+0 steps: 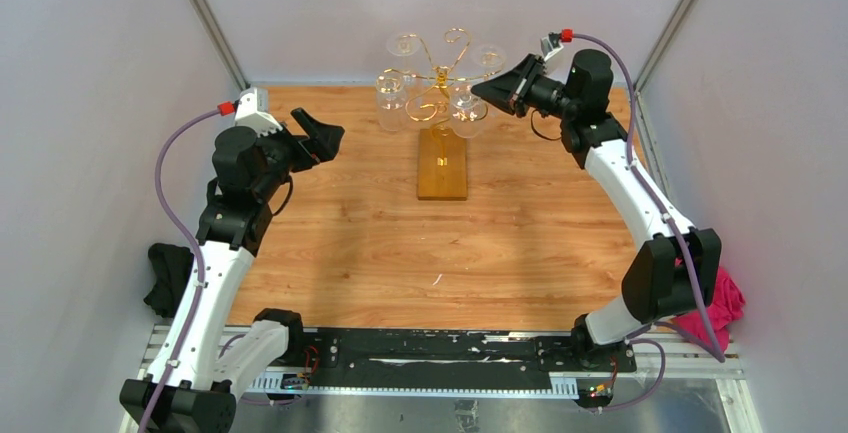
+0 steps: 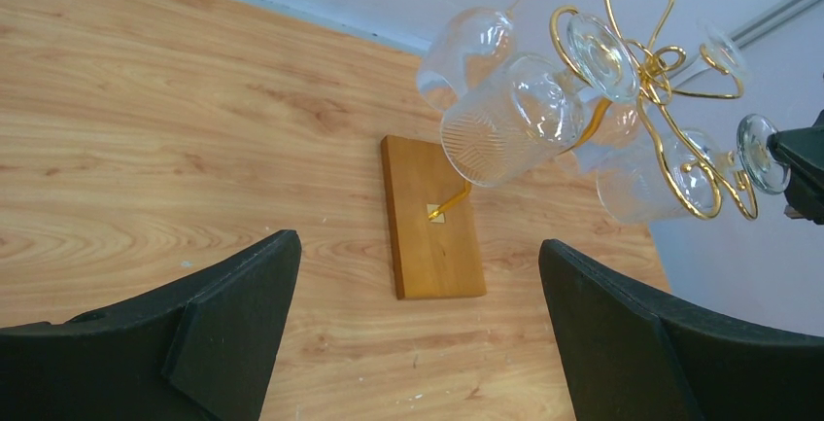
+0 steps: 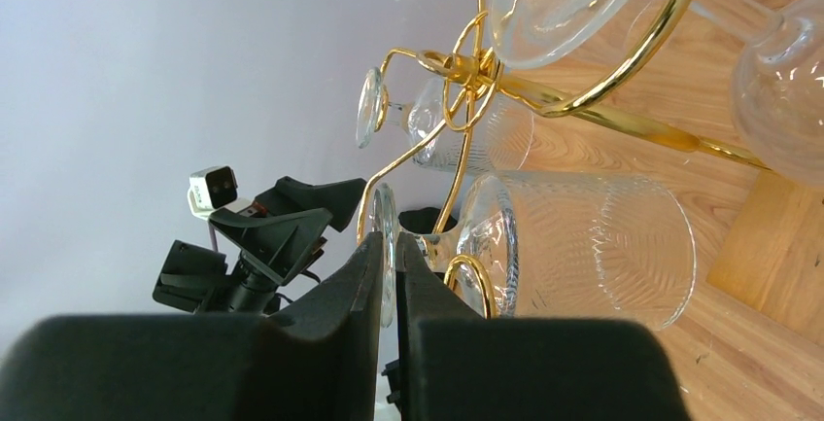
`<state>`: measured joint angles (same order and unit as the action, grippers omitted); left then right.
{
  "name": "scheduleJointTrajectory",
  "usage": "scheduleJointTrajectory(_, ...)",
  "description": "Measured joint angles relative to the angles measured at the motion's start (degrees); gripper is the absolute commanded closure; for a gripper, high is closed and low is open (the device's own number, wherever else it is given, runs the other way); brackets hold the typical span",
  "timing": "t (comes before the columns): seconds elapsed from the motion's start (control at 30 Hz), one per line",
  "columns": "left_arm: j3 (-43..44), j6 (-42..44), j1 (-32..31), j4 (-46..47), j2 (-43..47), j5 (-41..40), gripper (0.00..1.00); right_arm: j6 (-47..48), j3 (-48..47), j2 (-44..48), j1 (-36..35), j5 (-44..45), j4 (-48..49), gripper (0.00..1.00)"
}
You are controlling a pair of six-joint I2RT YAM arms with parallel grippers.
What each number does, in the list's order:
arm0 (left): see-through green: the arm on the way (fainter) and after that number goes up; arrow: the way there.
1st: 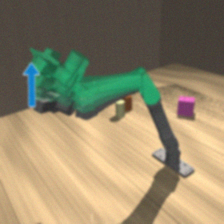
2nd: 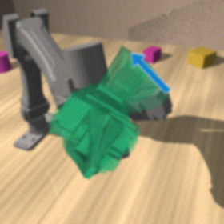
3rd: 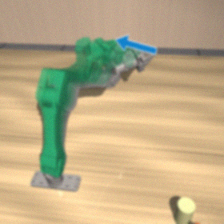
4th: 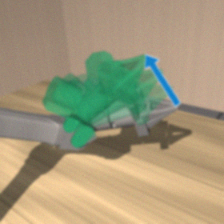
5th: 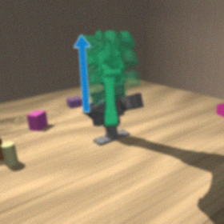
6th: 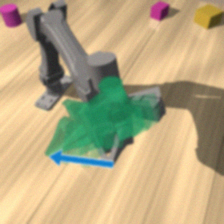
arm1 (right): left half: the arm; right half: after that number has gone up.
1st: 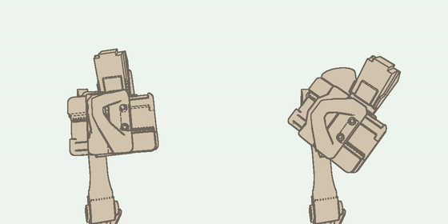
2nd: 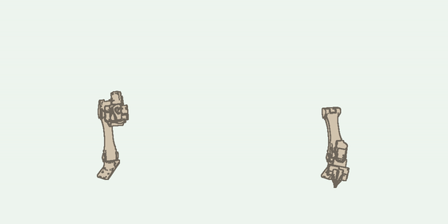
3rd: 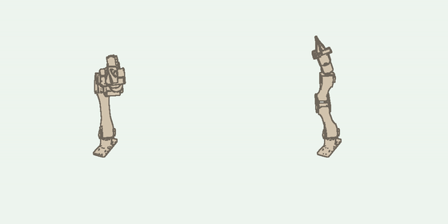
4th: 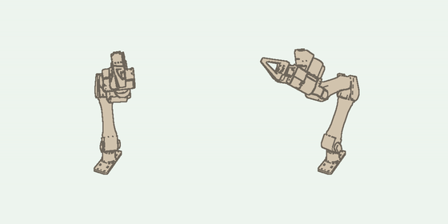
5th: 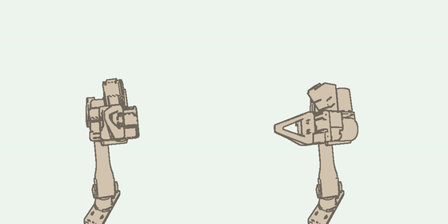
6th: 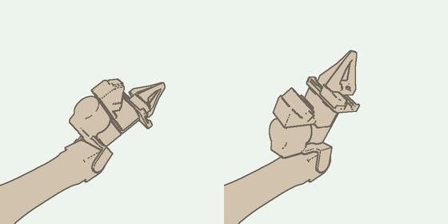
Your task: Turn the mug right side up
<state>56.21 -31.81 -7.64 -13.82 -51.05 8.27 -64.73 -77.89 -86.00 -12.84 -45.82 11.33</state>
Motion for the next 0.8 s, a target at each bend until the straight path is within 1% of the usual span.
scheduleJointTrajectory(0.5, 0.0, 0.35, 0.0, 0.0, 0.0, -0.17, 0.01, 0.7, -0.37, -0.22, 2.29, 1.05, -0.9, 1.0)
scheduleJointTrajectory(0.8, 0.0, 0.33, 0.0, 0.0, 0.0, -0.46, 0.01, 0.66, -0.26, -0.2, 5.18, 1.22, -0.85, 1.0)
